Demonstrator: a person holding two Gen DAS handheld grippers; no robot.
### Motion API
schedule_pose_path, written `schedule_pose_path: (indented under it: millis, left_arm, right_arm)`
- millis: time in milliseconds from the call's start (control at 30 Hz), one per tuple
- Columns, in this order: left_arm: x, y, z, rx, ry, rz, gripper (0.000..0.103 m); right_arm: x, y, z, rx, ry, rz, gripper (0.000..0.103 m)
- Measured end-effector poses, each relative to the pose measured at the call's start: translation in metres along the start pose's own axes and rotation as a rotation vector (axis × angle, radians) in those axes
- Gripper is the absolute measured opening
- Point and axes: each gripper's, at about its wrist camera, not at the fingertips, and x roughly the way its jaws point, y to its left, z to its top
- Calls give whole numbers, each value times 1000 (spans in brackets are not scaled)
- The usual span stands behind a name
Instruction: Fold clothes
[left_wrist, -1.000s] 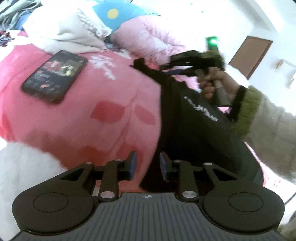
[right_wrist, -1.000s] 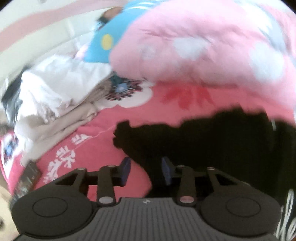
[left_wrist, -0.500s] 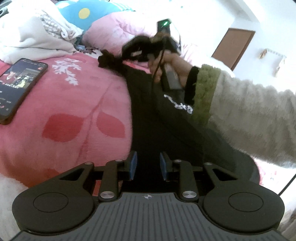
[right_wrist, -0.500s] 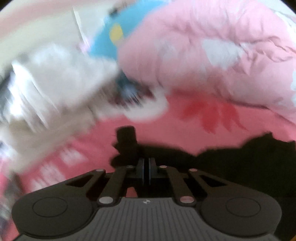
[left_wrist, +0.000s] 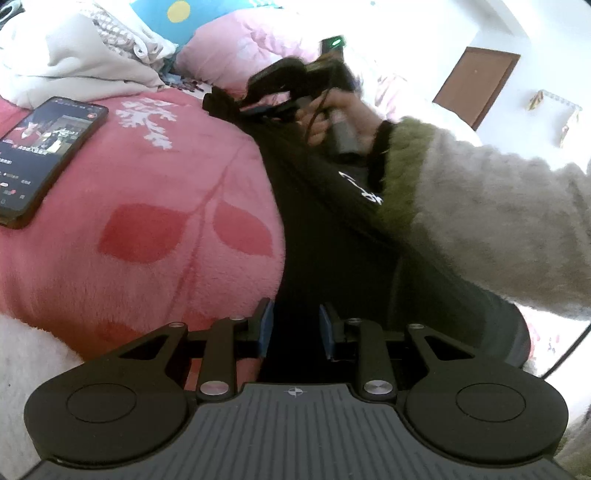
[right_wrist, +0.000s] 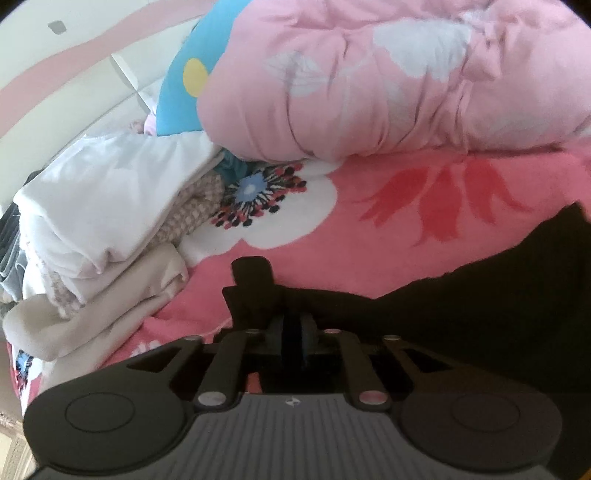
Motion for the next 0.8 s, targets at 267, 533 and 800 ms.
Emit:
schedule_pose_path:
  millis: [267,533,800]
  left_arm:
    - [-1,-3,-3,10,16,47,29]
    - [-8,-9,-4,-5,55,166,29]
    - [-50,-13,-7,-36,-19,296,31]
  right_arm:
    - [-129,19,-35,-144,-22,9,30]
    - [-98,55,-122,-403,162,-86,12]
    - [-123,87,-120,-303,-2,98,7]
